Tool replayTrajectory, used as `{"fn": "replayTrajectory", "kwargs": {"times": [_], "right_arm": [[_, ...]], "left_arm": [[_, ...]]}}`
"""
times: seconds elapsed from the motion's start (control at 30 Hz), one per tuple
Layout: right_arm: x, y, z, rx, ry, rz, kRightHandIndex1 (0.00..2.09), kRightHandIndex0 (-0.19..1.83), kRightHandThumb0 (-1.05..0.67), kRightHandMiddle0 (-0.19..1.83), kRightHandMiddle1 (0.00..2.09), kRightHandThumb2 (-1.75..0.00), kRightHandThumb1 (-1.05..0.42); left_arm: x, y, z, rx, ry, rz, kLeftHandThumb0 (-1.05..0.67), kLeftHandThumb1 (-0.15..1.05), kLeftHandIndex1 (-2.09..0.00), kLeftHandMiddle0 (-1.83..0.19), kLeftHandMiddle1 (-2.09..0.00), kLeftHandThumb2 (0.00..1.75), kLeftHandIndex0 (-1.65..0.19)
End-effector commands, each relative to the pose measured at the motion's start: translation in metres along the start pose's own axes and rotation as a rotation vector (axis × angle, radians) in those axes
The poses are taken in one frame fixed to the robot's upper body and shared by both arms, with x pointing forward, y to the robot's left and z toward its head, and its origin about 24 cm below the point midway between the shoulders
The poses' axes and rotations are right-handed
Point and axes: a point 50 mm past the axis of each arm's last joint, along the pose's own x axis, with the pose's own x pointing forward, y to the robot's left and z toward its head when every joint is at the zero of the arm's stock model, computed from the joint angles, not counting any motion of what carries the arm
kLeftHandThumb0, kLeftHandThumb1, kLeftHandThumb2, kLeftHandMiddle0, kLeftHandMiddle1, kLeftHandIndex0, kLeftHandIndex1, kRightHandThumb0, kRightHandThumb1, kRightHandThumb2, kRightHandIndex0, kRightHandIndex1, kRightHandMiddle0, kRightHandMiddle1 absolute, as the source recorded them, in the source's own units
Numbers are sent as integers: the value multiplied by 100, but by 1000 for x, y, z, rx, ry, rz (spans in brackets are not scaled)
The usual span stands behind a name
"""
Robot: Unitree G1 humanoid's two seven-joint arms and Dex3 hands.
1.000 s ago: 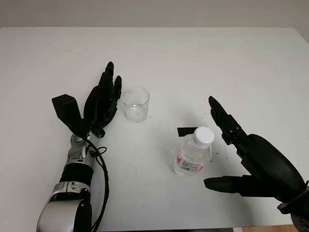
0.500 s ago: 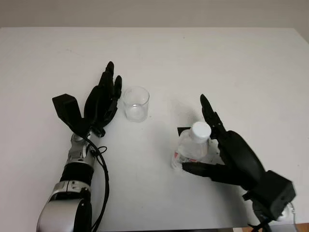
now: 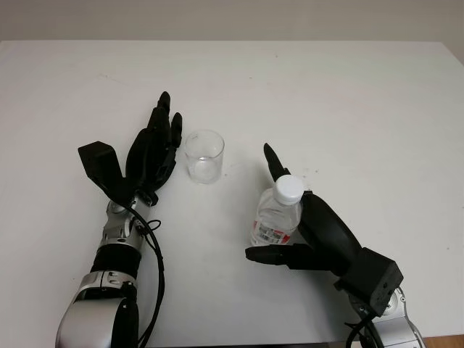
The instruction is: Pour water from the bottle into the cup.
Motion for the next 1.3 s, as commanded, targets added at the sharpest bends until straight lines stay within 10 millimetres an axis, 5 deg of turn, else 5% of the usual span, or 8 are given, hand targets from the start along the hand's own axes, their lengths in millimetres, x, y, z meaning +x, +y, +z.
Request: {"fn": "replayTrajectory", "kwargs": {"times": [0.0,0.1,0.2,0.37,0.53,0.87,1.13,1.27], "right_arm": [[3,2,3,47,-27,-14,6,-8,-87,-10,5,-3,-82],[7,4,5,41,-61,-39,50,35,-70,27,42,-5,-85],[12,8,8,26,-97,-59,161,47,-58,32,151,-6,-96],[14,14,6,28,-83,-63,200,96,-57,62,203,-12,-104],[15,16,6,-36,-72,-47,209,142,-58,109,209,-32,-105],[14,15,8,-69,-62,-39,209,156,-52,111,209,-48,-105],[28,-19,23,-95,-108,-229,209,169,-50,130,209,-51,-105],[45,-52,37,-137,-128,-329,209,167,-49,126,209,-52,-105]], "left_arm": [[0,-1,-2,-7,-3,-2,-88,105,0,19,0,68,19],[0,-2,-2,-8,-7,5,-89,105,0,19,0,68,19],[0,-1,-3,-9,-7,17,-89,105,0,19,0,68,19],[-1,-1,-3,-7,-6,24,-87,105,0,19,0,69,19],[-1,-1,-3,-13,-8,29,-87,105,0,19,0,68,19],[-1,-1,-3,-18,-10,28,-86,105,0,19,0,68,19],[1,-2,-2,-8,-13,24,-87,105,0,19,0,68,19],[1,-2,-2,-10,-13,20,-88,105,0,19,0,68,19]]}}
